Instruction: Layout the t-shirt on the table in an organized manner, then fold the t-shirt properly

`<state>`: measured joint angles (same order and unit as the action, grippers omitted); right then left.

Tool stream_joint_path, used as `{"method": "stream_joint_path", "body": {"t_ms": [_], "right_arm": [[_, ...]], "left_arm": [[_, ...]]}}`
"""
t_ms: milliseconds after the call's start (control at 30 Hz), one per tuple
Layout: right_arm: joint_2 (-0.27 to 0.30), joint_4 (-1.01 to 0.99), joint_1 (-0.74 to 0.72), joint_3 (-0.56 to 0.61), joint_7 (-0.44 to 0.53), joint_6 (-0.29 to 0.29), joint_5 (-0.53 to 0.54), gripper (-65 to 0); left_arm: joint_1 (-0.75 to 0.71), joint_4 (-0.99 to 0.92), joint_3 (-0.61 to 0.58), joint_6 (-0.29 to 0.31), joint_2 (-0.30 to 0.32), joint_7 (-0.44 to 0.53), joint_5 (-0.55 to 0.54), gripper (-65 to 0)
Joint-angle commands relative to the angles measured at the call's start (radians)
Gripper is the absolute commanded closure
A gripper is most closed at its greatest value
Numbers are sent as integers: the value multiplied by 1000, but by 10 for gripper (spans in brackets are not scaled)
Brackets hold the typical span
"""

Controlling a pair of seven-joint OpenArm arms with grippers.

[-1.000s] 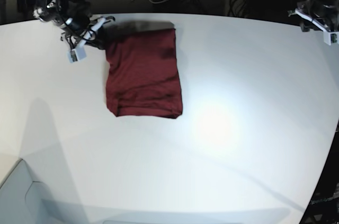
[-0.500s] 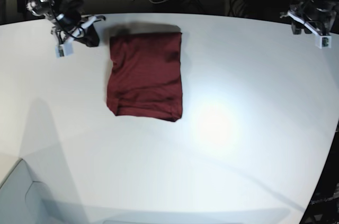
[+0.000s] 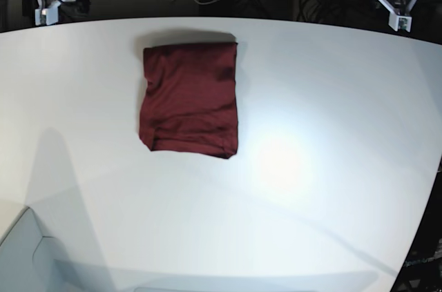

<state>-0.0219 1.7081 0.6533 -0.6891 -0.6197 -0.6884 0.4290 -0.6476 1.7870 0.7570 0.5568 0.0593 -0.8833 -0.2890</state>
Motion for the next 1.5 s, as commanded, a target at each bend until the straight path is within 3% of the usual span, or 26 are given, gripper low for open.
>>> {"method": "stream_joint_path", "body": {"t_ms": [0, 133, 233, 367, 533, 600, 767, 800, 900, 1000, 1067, 1200, 1267, 1467], "right_arm": [[0, -24, 16, -8, 24, -10, 11, 0], [1, -158, 23, -5, 70, -10, 11, 0], [10, -250, 20, -2, 119, -10, 11, 0], [78, -445, -25, 113, 195, -10, 11, 0], [116, -713, -106, 228, 300, -10, 11, 0], [122, -828, -135, 266, 381, -10, 9, 0], [116, -1138, -217, 357, 708, -10, -111, 0], [113, -1222, -238, 371, 789, 16, -146, 0], [102, -1445, -300, 403, 984, 186, -227, 0], [101, -1578, -341, 428, 1131, 387, -301, 0], [99, -1594, -352, 435, 1154, 540, -350, 0], [98, -1591, -353, 435, 1124, 764, -431, 0], [98, -1595, -366, 435, 1121, 823, -462, 0], [95, -1598, -373, 435, 1084, 829, -483, 0]], "left_arm": [[-13, -6, 3, 4, -8, 8, -9, -1], [-8, -74, -14, 4, -40, 20, -9, -1], [-16, -146, -86, 4, -42, 112, -8, -1], [8, -427, -209, 4, -40, 338, 72, -1], [125, -830, -256, 4, -40, 634, 192, -1], [188, -1018, -256, 4, -32, 764, 224, -1], [418, -1562, -285, -4, 83, 1096, 350, -1], [463, -1662, -304, -5, 103, 1148, 382, -1], [535, -1774, -336, -21, 132, 1215, 437, -1], [547, -1751, -340, -146, 130, 1196, 483, -2], [549, -1700, -340, -240, 126, 1177, 535, -2], [581, -1691, -340, -334, 96, 1128, 627, -2], [585, -1699, -337, -369, 84, 1105, 646, -2], [587, -1700, -340, -378, 47, 1102, 647, -2]]}}
